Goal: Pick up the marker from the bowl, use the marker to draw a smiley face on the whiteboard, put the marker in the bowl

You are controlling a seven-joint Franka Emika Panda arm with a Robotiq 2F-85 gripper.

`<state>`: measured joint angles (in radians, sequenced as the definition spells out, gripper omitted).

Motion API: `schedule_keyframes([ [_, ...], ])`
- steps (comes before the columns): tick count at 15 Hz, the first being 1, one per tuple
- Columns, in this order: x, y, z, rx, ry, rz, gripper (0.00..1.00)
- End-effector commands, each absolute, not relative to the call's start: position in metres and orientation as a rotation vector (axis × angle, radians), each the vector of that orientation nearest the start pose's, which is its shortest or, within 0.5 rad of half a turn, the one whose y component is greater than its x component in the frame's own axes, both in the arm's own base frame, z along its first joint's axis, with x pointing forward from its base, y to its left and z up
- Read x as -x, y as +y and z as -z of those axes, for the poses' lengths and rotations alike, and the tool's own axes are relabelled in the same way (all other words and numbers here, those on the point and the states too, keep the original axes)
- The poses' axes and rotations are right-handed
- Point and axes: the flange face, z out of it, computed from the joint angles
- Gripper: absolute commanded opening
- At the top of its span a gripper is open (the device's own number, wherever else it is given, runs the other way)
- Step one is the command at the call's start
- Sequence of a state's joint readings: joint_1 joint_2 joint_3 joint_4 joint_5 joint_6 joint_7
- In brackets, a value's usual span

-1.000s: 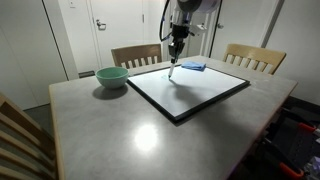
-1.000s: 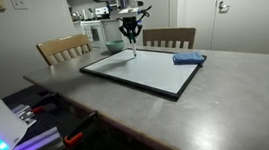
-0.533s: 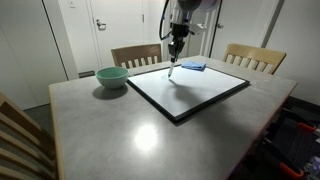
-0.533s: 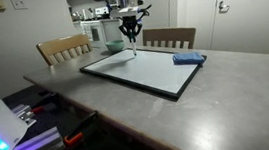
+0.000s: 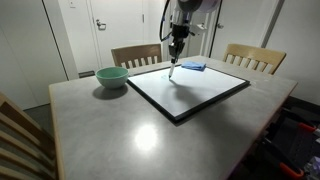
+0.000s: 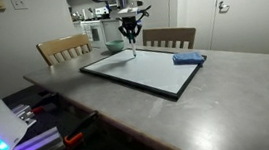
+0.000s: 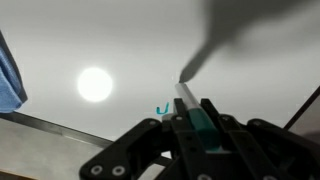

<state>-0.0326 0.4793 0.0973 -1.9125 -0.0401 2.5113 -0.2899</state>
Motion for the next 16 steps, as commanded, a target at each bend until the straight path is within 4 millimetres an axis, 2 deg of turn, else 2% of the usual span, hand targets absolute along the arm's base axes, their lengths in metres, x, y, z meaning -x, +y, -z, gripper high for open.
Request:
schedule_keyframes([
  [1, -0.636, 0.04, -0.26, 3.063, -0.588, 0.214, 0.05],
  [7, -0.64, 0.063, -0.293, 2.928, -0.615, 0.29, 0.05],
  [12, -0.633, 0.07, -0.289, 2.915, -0.567, 0.207, 0.05],
  [16, -0.622, 0.06, -0.276, 2.98, -0.497, 0.141, 0.05],
])
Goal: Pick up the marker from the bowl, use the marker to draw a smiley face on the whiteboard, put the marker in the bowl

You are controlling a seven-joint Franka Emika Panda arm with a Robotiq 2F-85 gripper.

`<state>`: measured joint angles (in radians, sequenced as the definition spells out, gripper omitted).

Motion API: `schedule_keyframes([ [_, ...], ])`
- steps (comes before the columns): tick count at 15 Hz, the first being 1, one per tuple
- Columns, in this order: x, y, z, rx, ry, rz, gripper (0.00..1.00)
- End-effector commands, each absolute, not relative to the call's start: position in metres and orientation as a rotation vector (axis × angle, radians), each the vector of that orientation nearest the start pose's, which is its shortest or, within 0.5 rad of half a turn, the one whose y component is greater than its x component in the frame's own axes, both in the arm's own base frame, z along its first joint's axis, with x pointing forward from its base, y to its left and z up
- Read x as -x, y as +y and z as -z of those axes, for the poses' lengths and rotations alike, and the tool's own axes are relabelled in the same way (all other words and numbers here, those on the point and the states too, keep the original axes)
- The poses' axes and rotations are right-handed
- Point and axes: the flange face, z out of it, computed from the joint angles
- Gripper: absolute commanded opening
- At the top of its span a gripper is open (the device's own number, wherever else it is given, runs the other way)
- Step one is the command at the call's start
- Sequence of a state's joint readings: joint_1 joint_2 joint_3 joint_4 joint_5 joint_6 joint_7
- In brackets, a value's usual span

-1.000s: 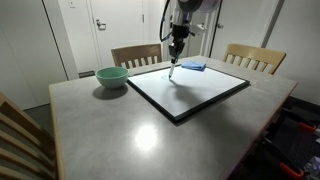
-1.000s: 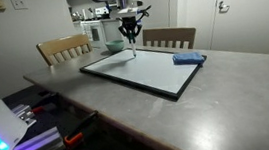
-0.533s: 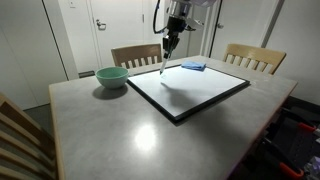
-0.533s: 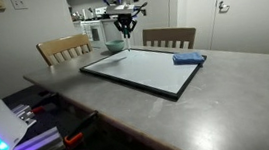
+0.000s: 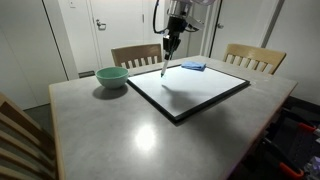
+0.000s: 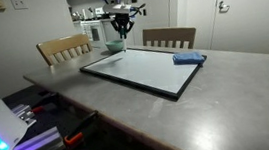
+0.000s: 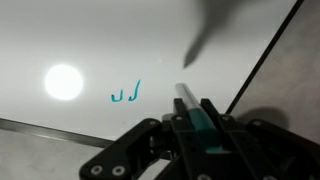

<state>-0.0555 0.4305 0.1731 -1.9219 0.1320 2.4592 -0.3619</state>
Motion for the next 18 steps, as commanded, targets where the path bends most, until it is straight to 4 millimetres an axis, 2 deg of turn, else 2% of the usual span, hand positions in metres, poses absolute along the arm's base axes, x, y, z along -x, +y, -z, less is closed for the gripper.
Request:
schedule_keyframes([
  [1, -0.62, 0.057, -0.274, 2.988, -0.487, 0.139, 0.05],
  [6, -0.615, 0.043, -0.26, 3.034, -0.451, 0.117, 0.05],
  [11, -0.621, 0.05, -0.26, 3.006, -0.51, 0.243, 0.05],
  [14, -0.622, 0.052, -0.264, 3.013, -0.516, 0.275, 0.05],
  [18, -0.623, 0.052, -0.258, 3.005, -0.506, 0.274, 0.05],
])
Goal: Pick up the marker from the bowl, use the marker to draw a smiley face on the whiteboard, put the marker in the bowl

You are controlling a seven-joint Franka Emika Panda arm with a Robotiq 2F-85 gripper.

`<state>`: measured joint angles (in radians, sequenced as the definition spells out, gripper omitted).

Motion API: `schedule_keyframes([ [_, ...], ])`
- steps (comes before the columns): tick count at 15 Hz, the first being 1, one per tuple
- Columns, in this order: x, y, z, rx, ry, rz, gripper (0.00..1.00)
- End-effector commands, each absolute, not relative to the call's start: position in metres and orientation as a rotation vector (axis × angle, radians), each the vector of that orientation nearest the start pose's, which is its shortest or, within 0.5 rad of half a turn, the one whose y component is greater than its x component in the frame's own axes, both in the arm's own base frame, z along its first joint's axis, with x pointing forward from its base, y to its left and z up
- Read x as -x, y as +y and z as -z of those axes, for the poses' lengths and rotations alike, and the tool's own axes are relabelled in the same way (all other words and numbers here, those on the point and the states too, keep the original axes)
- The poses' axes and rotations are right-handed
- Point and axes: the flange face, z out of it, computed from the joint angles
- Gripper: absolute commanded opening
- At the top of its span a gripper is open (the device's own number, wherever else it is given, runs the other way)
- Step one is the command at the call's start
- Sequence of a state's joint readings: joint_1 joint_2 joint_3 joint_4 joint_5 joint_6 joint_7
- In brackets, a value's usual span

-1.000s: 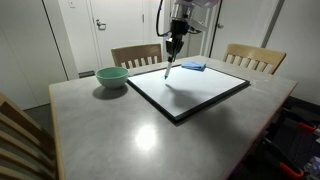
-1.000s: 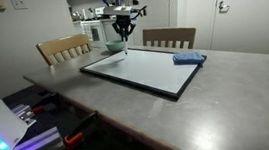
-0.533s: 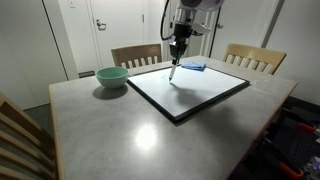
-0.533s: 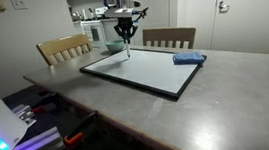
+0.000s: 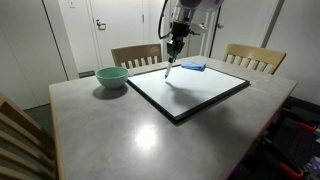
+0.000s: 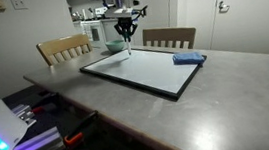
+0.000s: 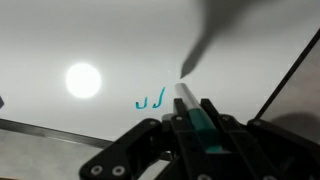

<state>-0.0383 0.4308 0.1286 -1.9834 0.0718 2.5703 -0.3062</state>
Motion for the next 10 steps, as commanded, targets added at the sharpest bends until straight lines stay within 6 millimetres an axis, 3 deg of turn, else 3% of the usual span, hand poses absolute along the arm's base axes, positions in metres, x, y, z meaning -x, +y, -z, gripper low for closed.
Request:
schedule_keyframes([
  [1, -0.622, 0.051, -0.256, 3.008, -0.504, 0.277, 0.05],
  [7, -0.623, 0.046, -0.24, 2.999, -0.488, 0.302, 0.05],
  [10, -0.624, 0.043, -0.241, 3.001, -0.48, 0.325, 0.05],
])
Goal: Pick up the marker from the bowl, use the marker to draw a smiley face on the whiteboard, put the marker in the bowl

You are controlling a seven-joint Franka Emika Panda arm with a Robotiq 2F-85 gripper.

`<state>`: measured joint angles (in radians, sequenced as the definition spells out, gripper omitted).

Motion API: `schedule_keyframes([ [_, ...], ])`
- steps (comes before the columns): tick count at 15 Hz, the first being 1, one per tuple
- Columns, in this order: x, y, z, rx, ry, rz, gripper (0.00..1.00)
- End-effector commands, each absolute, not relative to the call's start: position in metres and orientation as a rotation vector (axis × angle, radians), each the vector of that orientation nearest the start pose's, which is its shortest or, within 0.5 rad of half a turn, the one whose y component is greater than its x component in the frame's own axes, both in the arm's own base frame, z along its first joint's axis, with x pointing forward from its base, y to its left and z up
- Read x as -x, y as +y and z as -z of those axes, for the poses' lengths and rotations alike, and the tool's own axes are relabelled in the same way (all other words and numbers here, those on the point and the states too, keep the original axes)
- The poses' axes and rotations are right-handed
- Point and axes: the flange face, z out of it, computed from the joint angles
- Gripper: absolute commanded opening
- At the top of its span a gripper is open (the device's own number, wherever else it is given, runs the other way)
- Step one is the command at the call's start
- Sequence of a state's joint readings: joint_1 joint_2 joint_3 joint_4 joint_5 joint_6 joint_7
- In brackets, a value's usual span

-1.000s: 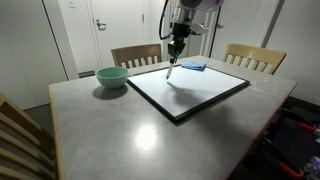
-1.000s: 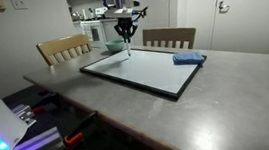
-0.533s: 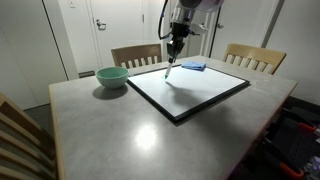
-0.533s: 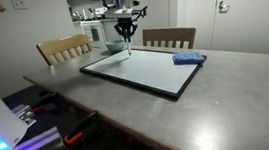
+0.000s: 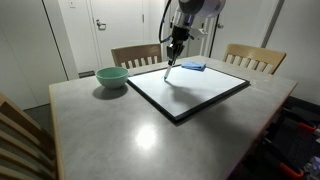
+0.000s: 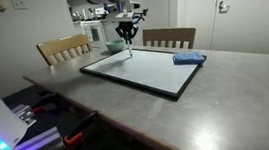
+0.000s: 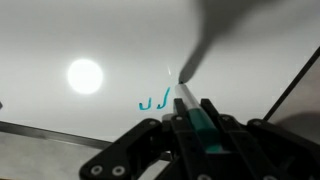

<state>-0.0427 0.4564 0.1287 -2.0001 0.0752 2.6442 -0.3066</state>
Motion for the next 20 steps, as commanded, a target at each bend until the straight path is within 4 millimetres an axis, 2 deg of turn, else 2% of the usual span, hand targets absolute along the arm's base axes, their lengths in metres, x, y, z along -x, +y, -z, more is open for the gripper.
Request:
schedule_keyframes([
  [1, -0.6241, 0.0426, -0.2423, 3.004, -0.479, 0.327, 0.05],
  [9, -0.6225, 0.042, -0.2482, 2.97, -0.481, 0.333, 0.05],
  [20, -0.6141, 0.0401, -0.2454, 2.96, -0.459, 0.3, 0.05],
])
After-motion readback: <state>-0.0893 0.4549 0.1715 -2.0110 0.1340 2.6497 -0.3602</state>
